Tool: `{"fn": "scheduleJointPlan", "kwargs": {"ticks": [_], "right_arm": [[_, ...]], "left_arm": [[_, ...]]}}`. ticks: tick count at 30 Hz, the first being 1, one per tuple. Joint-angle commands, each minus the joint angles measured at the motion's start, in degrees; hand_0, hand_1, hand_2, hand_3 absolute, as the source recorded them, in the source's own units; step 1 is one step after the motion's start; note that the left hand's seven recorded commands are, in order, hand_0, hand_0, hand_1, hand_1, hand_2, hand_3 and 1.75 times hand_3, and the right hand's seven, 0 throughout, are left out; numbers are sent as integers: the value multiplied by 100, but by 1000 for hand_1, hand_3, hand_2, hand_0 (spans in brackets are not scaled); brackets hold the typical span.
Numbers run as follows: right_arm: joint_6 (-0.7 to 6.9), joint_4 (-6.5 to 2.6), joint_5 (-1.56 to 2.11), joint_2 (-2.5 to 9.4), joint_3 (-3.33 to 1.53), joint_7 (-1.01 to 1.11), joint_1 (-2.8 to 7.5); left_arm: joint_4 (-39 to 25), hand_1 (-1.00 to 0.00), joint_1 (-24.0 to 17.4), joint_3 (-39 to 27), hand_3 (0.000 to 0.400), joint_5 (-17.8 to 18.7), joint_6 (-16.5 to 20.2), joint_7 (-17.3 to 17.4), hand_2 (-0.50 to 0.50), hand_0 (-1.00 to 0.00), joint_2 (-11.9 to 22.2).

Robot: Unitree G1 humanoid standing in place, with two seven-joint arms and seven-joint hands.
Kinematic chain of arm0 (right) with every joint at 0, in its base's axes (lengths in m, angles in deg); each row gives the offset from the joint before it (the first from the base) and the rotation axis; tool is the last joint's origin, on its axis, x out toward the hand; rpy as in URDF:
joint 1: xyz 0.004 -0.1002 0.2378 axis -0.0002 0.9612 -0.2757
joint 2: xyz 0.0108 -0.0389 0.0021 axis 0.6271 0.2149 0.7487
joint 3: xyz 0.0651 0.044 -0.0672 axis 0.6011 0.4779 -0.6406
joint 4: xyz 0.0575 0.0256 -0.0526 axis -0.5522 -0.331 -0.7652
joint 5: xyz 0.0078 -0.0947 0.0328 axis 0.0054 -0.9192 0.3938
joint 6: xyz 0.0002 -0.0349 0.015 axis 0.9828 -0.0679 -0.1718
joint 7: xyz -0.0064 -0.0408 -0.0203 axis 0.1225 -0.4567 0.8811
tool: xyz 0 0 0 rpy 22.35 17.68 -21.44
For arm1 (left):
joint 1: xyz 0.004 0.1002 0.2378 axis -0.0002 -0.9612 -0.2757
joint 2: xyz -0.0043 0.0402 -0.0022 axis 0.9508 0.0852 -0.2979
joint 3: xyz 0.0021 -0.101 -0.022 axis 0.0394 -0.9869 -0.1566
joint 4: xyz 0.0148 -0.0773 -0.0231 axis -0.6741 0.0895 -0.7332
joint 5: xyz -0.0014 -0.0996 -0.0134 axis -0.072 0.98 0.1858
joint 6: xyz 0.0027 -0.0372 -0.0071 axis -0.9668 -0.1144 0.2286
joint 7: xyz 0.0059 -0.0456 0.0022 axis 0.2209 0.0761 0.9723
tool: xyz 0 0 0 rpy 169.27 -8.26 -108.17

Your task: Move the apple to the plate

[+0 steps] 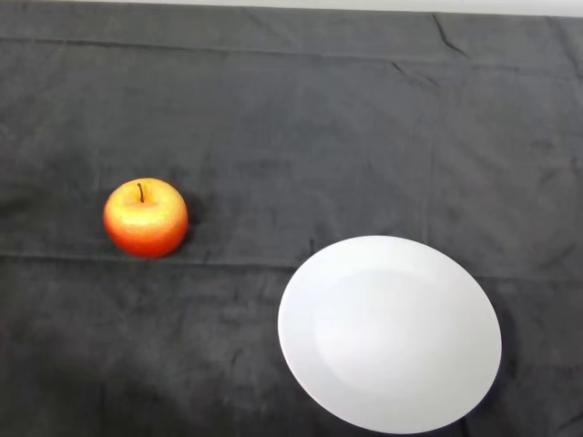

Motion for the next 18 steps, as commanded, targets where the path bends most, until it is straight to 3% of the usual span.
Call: {"fn": "scheduleJointPlan", "kwargs": {"ticks": [1, 10, 18], "right_arm": [[12, -99, 36, -31, 44, 13, 157], [12, -100, 36, -31, 44, 13, 157], [12, -102, 36, -31, 44, 13, 155]], "left_arm": [[-112, 0, 279, 28, 0, -110, -211, 138, 0, 0, -5], [-12, 0, 352, 250, 0, -163, -456, 882, 0, 0, -284], [95, 0, 408, 426, 0, -109, -391, 1749, 0, 0, -479]]}}
